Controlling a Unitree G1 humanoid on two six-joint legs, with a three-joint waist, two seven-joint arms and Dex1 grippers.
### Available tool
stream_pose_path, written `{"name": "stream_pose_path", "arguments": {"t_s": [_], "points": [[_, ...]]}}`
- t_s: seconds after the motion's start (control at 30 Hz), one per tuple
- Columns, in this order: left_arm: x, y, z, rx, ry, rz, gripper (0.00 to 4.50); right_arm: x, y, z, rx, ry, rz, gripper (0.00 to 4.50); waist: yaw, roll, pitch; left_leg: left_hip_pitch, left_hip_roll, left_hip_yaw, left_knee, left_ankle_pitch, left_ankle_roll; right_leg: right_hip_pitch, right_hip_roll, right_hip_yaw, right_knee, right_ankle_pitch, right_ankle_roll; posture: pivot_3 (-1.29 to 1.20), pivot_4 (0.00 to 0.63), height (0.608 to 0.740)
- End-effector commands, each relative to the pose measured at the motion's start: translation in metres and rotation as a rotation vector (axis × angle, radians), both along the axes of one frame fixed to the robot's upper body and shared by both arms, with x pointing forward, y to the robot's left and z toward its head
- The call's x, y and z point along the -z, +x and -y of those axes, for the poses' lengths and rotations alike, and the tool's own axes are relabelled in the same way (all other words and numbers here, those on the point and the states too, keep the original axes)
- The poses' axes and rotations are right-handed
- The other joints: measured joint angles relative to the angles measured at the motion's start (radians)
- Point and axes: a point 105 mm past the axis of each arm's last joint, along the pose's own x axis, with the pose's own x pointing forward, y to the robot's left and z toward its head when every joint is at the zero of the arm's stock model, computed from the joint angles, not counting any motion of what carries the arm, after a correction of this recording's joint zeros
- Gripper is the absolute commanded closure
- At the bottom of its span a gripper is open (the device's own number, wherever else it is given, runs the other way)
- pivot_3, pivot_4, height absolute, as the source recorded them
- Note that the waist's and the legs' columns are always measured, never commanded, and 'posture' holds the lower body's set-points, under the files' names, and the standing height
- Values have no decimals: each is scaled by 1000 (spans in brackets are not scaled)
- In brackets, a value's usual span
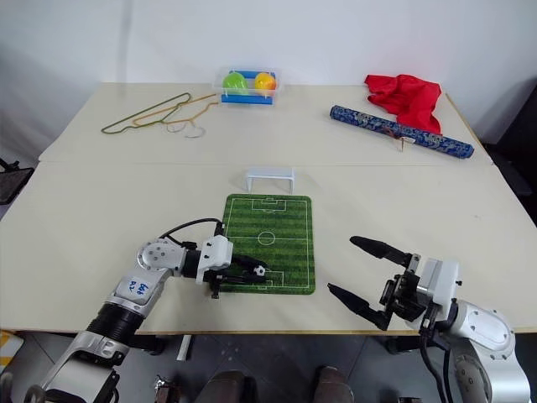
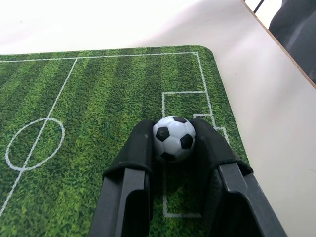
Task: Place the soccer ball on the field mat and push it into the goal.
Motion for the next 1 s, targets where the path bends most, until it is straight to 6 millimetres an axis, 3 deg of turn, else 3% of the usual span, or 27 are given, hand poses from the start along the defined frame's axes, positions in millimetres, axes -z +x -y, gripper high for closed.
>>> {"name": "stream_pose_path", "arguments": {"t_s": [0.03,0.13,0.67,0.8,0.87,1.0], "points": [[2,-5,3,24,-16,-4,2075,-13,-3,-4,-19,-6,45,0,0,0,0,0,0,0,0,0,0,0,0,0,0,0,0,0,150,740],[-2,-3,2,15,-42,7,1317,-13,-2,-5,-20,-6,42,0,0,0,0,0,0,0,0,0,0,0,0,0,0,0,0,0,150,740],[-26,-7,-13,55,-105,24,1317,-18,3,-11,-35,-2,39,0,-1,0,0,0,0,0,0,0,0,0,0,0,0,0,0,0,150,740],[-47,-16,-35,42,-184,31,1317,-16,3,-9,-36,-5,37,0,-3,0,0,0,0,0,0,0,0,0,0,0,0,0,0,0,150,740],[-60,-29,-62,16,-208,32,1317,-16,3,-6,-37,-11,38,0,-11,0,0,0,1,0,0,0,0,0,0,0,0,0,0,0,150,740],[-62,-47,-92,-94,-145,11,1317,-14,4,3,-35,-27,39,0,-19,1,1,0,2,-1,0,0,0,-1,1,0,0,0,0,0,150,740]]}}
